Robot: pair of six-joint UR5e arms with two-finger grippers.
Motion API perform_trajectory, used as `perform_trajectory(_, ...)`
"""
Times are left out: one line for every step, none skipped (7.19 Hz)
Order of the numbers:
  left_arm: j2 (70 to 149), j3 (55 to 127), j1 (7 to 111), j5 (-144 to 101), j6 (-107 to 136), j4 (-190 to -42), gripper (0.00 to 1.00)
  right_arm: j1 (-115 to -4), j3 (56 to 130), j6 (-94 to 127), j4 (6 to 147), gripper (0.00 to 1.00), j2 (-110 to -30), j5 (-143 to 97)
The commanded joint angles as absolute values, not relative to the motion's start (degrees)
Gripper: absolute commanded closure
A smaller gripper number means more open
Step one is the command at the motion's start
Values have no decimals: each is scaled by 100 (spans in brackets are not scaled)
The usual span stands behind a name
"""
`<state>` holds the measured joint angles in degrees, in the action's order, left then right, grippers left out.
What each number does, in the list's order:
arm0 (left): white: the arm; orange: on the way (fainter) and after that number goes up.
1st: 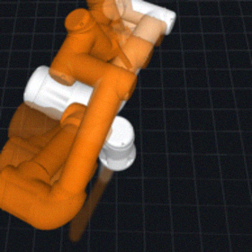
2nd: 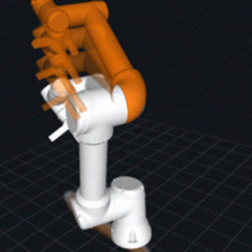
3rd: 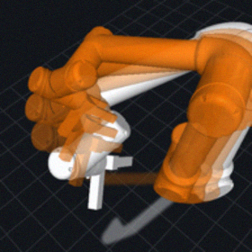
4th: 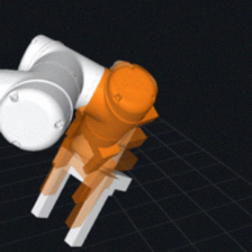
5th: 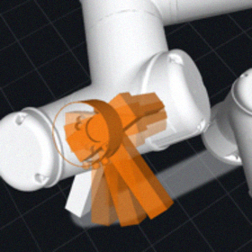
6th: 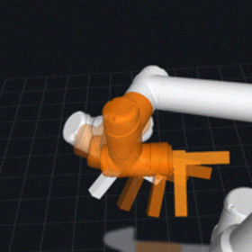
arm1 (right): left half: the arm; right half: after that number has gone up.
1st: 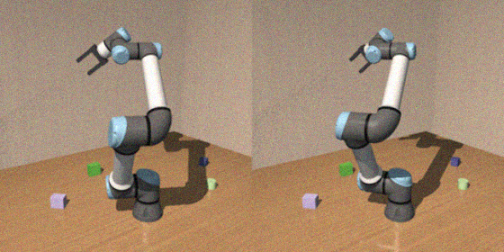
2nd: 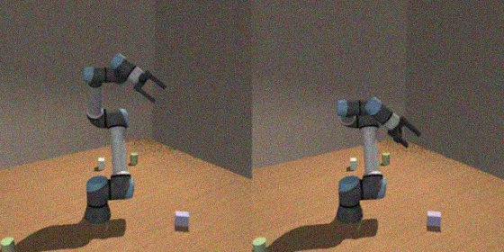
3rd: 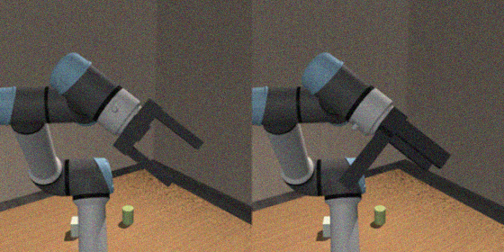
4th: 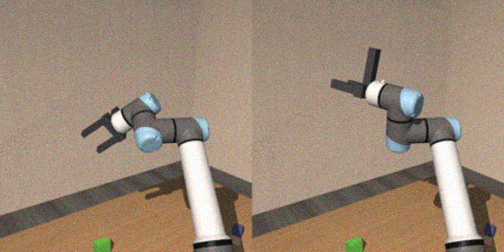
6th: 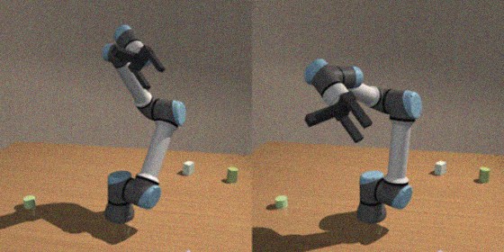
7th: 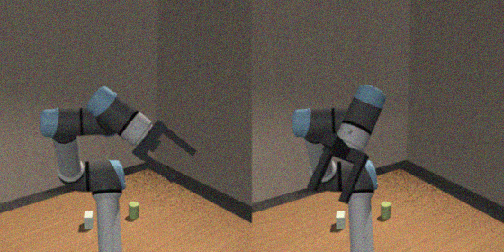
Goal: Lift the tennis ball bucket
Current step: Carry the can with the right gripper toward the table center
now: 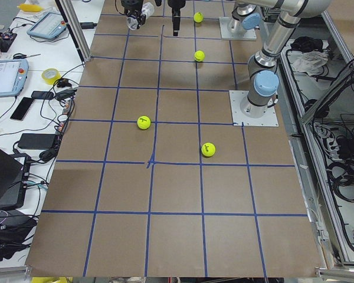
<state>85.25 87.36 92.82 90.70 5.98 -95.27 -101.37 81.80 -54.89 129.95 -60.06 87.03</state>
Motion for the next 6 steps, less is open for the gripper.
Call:
perform_trajectory(8534,8736,9290,9070,606,-9527,0,-10678,8235,-6273,13412,43,-5880,7854)
perform_trajectory(8534,8736,9281,9070,598,-9527,0,-10905,8418,-6293,13421,42,-5897,7814)
perform_trajectory(8534,8736,9281,9070,598,-9527,0,-11351,8637,-6841,13551,36,-5810,7822)
perform_trajectory(8525,8736,9281,9070,598,-9536,0,-11582,8701,-7064,13657,35,-5705,7814)
perform_trajectory(8525,8736,9281,9070,598,-9536,0,-11593,8719,-7066,13658,37,-5678,7796)
perform_trajectory(8525,8736,9281,9070,598,-9536,0,-11619,8754,-7075,13789,37,-5643,7796)
